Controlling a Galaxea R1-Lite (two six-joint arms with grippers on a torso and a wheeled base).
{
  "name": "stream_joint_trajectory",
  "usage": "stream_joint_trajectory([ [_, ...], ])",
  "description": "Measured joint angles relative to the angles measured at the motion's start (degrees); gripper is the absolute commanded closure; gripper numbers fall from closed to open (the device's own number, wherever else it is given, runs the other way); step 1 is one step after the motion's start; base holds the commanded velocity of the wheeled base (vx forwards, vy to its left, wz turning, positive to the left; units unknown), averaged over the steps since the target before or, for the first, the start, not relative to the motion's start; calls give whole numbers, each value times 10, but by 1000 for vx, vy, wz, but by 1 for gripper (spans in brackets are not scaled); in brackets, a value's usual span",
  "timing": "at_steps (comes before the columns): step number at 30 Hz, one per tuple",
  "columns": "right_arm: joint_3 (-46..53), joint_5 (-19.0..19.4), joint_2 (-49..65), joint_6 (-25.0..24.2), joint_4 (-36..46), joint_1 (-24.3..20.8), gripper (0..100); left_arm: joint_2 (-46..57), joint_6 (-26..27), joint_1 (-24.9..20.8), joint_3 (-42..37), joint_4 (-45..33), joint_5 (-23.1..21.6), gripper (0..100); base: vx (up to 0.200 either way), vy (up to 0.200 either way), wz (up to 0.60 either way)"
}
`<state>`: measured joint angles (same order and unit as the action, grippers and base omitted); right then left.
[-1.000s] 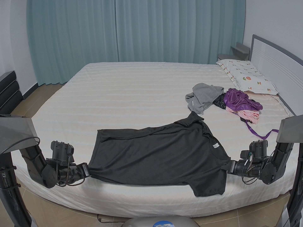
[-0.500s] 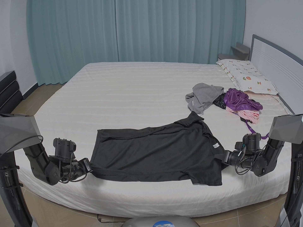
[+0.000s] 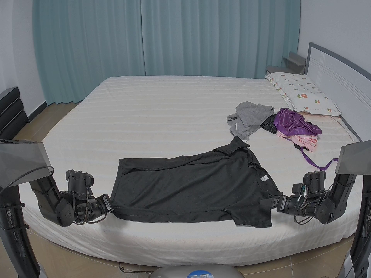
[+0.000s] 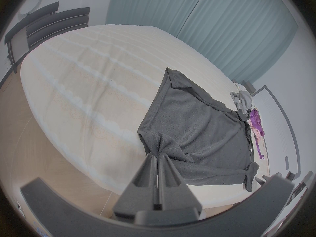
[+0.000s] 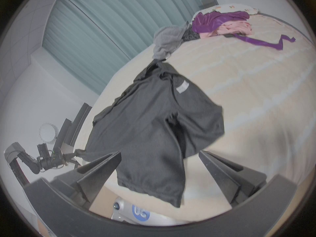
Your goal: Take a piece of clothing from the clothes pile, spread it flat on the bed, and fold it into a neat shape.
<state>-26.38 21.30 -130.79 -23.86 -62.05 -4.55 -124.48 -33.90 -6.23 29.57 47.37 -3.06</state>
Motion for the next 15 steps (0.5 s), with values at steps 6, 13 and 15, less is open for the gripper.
stream_joint_trajectory([
  [6, 7, -8, -19, 12, -4, -17, 0, 1, 0, 0, -2, 0, 0, 100, 0, 0, 0],
  [13, -8, -44, -39, 18, 0, -34, 100, 1, 0, 0, -2, 0, 0, 100, 0, 0, 0],
  [15, -11, -59, -44, 21, 1, -40, 100, 1, 0, 0, -3, 0, 0, 100, 0, 0, 0],
])
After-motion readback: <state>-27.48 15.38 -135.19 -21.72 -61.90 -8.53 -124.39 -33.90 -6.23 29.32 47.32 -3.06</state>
